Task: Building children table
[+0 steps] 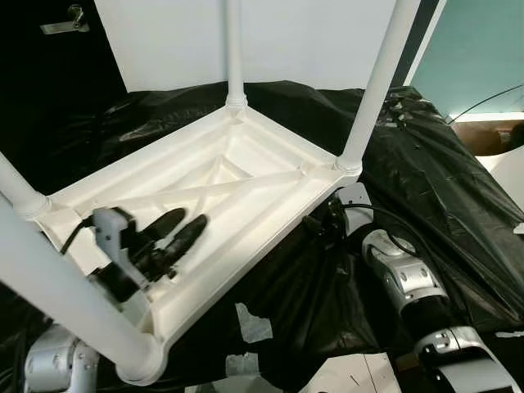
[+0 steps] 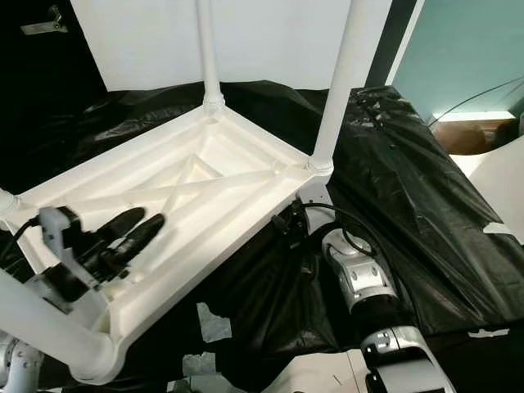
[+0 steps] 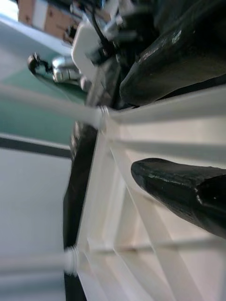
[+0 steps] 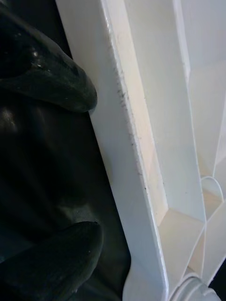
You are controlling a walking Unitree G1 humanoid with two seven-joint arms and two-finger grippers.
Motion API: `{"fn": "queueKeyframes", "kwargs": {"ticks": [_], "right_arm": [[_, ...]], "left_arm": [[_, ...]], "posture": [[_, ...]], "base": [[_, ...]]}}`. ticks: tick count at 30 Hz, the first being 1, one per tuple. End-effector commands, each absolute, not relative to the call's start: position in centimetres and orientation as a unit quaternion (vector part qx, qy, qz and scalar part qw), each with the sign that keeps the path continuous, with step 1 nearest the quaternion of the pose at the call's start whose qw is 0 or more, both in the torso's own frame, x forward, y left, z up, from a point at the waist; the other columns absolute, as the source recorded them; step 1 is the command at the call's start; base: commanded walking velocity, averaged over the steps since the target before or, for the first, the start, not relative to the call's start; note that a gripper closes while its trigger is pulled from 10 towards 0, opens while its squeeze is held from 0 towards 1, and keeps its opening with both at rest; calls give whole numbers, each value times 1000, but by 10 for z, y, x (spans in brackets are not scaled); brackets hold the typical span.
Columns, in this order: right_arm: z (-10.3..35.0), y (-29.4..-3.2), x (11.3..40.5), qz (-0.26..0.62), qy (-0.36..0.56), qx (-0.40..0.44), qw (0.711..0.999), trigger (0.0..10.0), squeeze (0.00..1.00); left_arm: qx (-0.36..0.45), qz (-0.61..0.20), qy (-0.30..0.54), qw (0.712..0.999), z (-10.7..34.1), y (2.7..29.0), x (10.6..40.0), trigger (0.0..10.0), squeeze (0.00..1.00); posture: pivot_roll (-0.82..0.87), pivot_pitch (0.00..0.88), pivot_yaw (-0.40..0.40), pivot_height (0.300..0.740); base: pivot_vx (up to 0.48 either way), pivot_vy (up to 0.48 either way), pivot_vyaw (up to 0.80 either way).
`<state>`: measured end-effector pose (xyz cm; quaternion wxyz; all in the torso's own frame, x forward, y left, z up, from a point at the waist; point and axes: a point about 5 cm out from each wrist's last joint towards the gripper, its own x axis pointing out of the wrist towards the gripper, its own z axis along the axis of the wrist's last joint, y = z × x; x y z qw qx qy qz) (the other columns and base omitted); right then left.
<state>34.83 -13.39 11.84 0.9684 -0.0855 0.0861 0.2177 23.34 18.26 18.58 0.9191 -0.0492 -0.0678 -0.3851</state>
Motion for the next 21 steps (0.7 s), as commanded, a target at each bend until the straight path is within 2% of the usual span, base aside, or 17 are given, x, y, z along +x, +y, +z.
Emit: {"fn": "queueKeyframes", "kwargs": {"ticks": [1,3,6,12,21], "right_arm": [[119,-126,351,235,80,-85,965,10000,0],[122,-121,357,244,79,-86,963,10000,0],[125,-114,363,249,79,-82,962,10000,0],[129,-98,371,266,82,-76,957,10000,0],[131,-74,375,320,78,-77,941,10000,0]], "left_arm": [[-59,-412,-66,907,188,171,232,10000,0],[-67,-446,-58,891,188,159,230,10000,0],[-68,-463,-53,882,188,150,230,10000,0],[-77,-474,-45,876,187,143,224,10000,0],[-87,-483,-32,871,184,120,195,10000,0]], "posture": [[93,81,-52,740],[105,84,-54,740],[112,89,-47,740],[116,93,-45,740],[137,108,-55,740]], "base": [[0,0,0],[0,0,0],[0,0,0],[0,0,0],[0,0,0]]}}
